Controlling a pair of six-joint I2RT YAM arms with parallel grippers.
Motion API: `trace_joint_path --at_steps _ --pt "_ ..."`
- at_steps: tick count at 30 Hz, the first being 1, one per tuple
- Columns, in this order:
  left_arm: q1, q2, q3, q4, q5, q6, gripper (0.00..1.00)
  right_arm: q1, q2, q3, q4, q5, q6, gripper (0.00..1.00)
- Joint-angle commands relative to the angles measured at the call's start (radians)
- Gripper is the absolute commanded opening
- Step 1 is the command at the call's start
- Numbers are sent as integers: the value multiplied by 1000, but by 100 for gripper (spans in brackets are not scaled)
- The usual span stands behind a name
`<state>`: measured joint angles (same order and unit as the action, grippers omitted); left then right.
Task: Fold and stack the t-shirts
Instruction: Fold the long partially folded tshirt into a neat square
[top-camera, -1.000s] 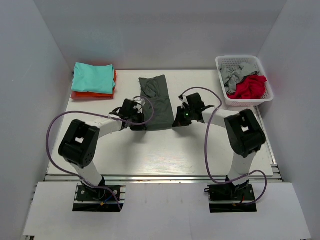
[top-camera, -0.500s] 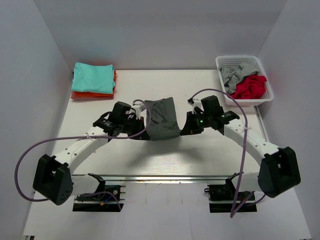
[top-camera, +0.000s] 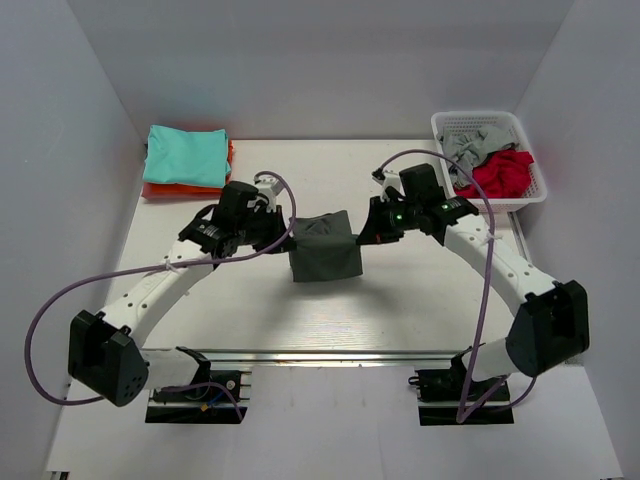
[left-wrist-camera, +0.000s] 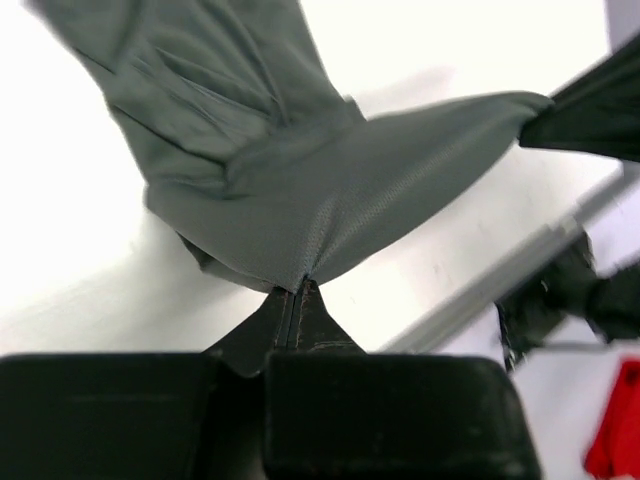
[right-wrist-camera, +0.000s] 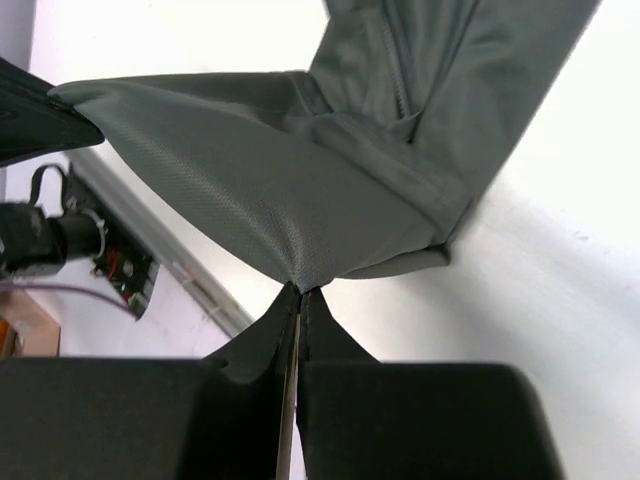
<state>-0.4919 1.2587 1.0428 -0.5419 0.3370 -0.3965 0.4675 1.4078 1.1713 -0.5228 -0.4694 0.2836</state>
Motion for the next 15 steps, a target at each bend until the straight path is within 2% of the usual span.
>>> trace_joint_path --at_steps 1,5,10,15 --pt "7 36 62 43 -137 -31 0 -20 61 88 -5 55 -11 0" --pt "16 83 114 88 -202 -41 0 -39 124 163 -13 74 2 0" --pt "27 207 201 60 -285 -30 0 -61 204 235 -5 83 2 0" --pt "59 303 259 60 -294 -19 0 -82 324 317 -32 81 -20 0"
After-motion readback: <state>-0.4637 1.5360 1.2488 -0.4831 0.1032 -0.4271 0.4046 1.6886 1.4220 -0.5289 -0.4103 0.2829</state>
